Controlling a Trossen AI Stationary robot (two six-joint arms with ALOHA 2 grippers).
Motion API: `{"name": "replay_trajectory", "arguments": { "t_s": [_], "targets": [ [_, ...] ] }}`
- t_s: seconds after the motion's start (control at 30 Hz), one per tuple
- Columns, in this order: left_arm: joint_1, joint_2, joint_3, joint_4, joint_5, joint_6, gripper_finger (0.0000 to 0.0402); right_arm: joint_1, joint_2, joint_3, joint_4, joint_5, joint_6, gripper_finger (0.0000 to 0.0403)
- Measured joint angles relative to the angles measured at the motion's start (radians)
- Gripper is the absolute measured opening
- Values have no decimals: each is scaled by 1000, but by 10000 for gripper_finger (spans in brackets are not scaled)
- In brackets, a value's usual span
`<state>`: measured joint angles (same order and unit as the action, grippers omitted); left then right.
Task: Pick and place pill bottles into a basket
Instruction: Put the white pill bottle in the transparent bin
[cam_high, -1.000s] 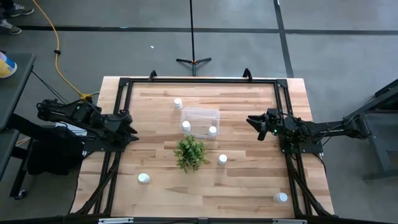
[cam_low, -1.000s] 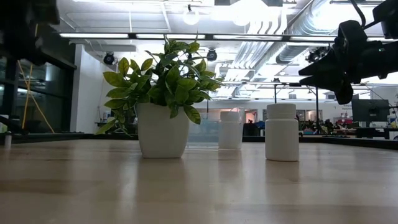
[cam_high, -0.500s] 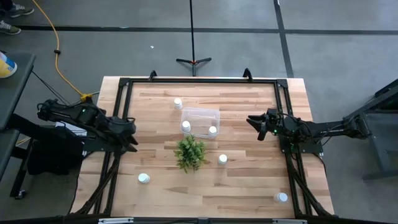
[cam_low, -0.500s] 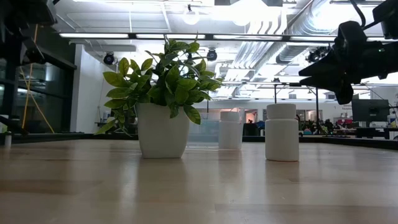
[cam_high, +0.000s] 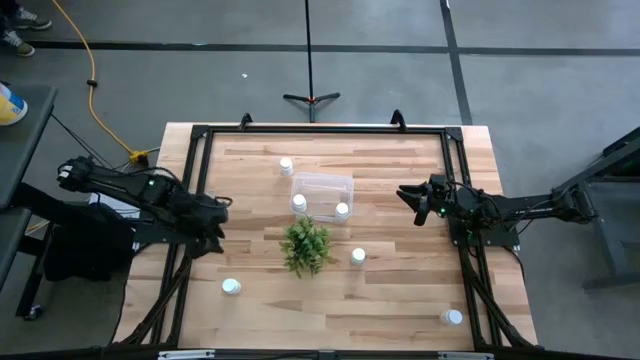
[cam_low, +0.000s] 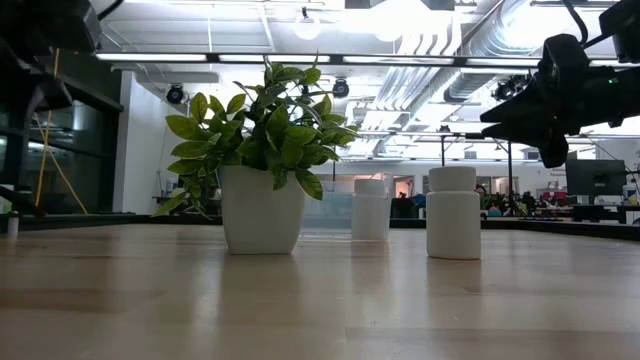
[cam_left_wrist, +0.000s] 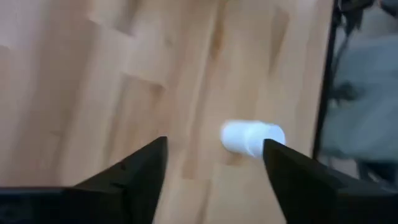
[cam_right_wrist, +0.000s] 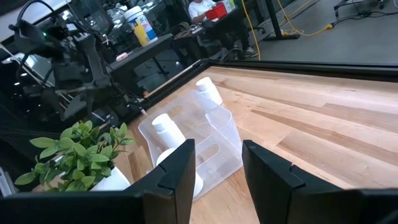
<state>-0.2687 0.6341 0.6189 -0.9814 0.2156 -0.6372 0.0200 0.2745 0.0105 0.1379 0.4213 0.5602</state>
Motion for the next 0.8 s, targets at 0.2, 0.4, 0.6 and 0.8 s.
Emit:
{"name": "replay_trajectory", "arguments": {
  "t_s": [0.2,0.4,0.6,0.8],
  "targets": [
    [0,172,0,3,111,-73,370,0,0,0,0,0,-1,124],
    [0,310,13,-16,123,-137,378,0,0,0,-16,0,-1,124],
    [0,361,28,-31,198,-218,378,0,0,0,-30,0,0,124],
    [-8,372,67,-44,189,-401,378,0,0,0,-39,-1,0,124]
  ]
}}
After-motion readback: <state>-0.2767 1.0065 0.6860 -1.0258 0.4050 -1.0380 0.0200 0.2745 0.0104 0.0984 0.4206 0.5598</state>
